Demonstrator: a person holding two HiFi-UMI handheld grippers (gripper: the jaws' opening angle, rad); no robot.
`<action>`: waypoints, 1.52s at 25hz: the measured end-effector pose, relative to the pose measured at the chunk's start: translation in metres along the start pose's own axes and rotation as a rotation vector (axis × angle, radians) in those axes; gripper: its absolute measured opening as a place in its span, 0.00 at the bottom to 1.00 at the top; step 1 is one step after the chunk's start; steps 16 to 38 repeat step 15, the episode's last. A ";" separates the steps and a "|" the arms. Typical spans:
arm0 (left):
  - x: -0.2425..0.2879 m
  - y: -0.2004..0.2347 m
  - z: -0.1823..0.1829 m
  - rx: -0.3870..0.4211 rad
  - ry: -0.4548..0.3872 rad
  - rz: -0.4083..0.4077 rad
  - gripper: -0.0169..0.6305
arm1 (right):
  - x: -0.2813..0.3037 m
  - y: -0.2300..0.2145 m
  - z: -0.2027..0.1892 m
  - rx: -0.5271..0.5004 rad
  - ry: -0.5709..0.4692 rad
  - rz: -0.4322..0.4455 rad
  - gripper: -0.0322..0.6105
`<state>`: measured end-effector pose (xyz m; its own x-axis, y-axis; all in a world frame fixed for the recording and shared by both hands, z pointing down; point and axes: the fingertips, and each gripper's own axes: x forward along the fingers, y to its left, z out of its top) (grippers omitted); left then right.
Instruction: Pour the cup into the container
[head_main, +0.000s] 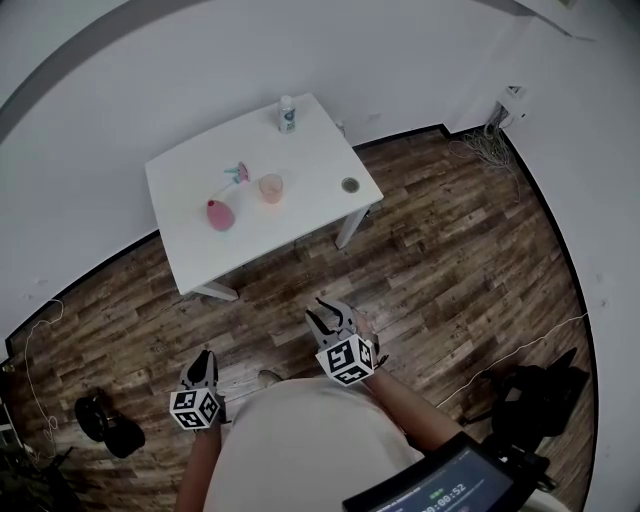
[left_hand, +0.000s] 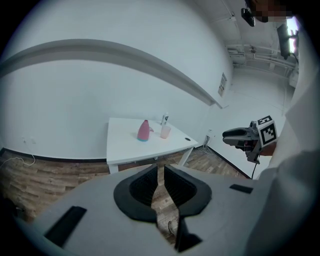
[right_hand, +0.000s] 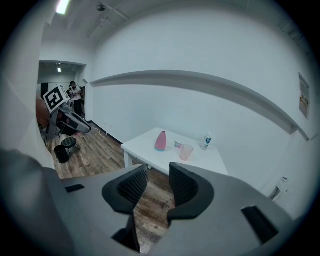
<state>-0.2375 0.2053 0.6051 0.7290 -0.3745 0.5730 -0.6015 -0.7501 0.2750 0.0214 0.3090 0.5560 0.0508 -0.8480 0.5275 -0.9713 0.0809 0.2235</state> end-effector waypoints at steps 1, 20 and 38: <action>0.000 -0.003 0.000 0.002 0.000 -0.003 0.11 | -0.002 -0.001 0.001 0.001 -0.005 -0.002 0.27; 0.018 -0.060 0.004 0.020 -0.007 -0.048 0.11 | -0.036 -0.034 0.000 -0.012 -0.063 0.001 0.26; 0.018 -0.060 0.004 0.020 -0.007 -0.048 0.11 | -0.036 -0.034 0.000 -0.012 -0.063 0.001 0.26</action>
